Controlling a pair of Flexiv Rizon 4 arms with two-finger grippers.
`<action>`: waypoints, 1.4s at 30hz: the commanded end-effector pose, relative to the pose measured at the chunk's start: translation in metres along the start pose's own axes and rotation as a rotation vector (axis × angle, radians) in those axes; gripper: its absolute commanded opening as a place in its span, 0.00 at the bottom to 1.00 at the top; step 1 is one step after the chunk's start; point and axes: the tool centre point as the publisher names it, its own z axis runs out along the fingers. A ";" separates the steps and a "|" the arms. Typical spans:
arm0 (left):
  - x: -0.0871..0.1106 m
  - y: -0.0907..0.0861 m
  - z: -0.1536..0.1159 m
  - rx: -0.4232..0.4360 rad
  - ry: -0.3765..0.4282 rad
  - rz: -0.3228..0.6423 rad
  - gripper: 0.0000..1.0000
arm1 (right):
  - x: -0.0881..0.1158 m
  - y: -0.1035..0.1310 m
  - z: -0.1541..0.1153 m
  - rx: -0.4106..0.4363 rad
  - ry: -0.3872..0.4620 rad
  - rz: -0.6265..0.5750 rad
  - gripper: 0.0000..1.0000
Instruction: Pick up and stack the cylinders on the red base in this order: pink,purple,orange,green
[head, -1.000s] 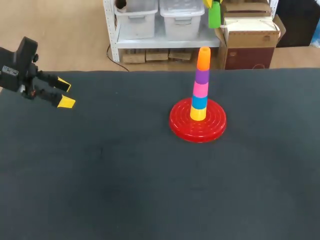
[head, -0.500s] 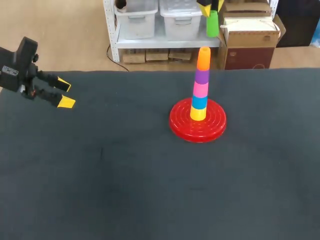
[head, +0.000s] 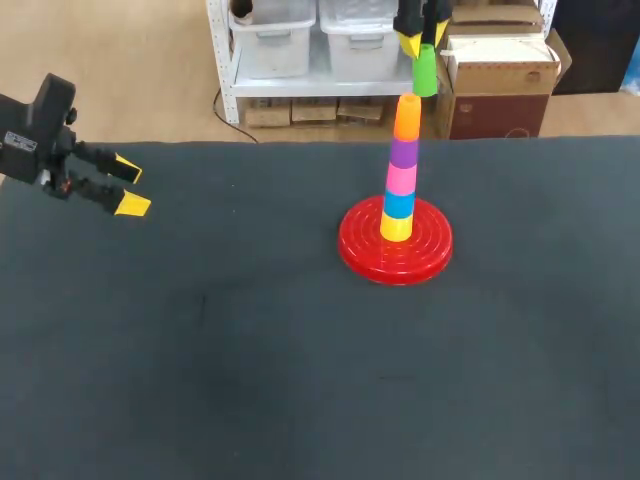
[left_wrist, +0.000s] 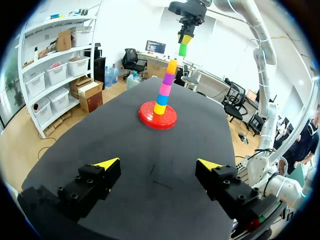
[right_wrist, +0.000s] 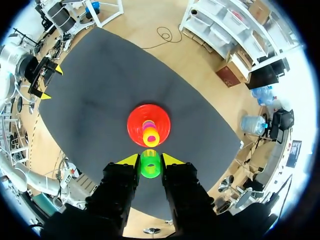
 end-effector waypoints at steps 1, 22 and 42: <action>0.001 0.000 0.000 0.000 -0.003 0.002 1.00 | 0.003 0.003 0.009 0.003 -0.152 -0.006 0.00; 0.001 0.000 0.000 0.000 -0.003 0.002 1.00 | -0.015 -0.003 0.019 0.002 -0.099 -0.024 0.00; 0.001 0.000 0.000 0.000 -0.003 0.002 1.00 | -0.015 -0.002 0.028 0.004 -0.051 -0.026 0.00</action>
